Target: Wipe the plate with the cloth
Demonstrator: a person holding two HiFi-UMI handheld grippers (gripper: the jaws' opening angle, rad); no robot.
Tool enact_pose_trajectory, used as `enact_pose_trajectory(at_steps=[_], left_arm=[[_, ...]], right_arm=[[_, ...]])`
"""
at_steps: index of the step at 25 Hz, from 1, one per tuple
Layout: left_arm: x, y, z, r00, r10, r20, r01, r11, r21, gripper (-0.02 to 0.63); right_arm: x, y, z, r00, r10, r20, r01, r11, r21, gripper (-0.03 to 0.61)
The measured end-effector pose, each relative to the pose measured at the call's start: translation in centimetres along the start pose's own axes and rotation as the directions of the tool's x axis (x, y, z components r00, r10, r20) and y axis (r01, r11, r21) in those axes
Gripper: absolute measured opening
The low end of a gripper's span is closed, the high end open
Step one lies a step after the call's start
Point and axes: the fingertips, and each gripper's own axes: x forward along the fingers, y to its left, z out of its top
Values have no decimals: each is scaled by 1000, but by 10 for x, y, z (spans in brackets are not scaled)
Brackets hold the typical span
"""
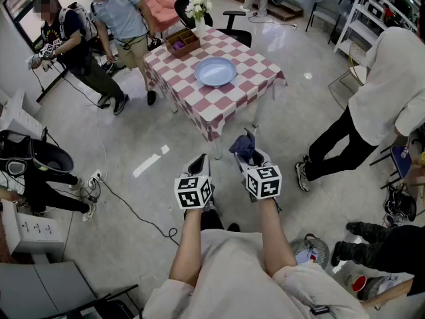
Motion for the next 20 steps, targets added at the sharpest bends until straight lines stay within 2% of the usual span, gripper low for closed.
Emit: enact_pose_trajectory(at_steps=[7,13,20], left_arm=[[10,-3,5,1000,0,2,0,1000,0,11],[28,-7,3,1000,-15,-28,16,999,32,11],[81,13,32,1000,-21,-2,21,999,26,11]], right_arm=[[1,-9,1,1000,1,-2,-1,1000,-5,179],[10,-29,8,1000,-13,4,13,1000,8,179],[47,-51,34,1000,7,28,-7,1000,-9,181]])
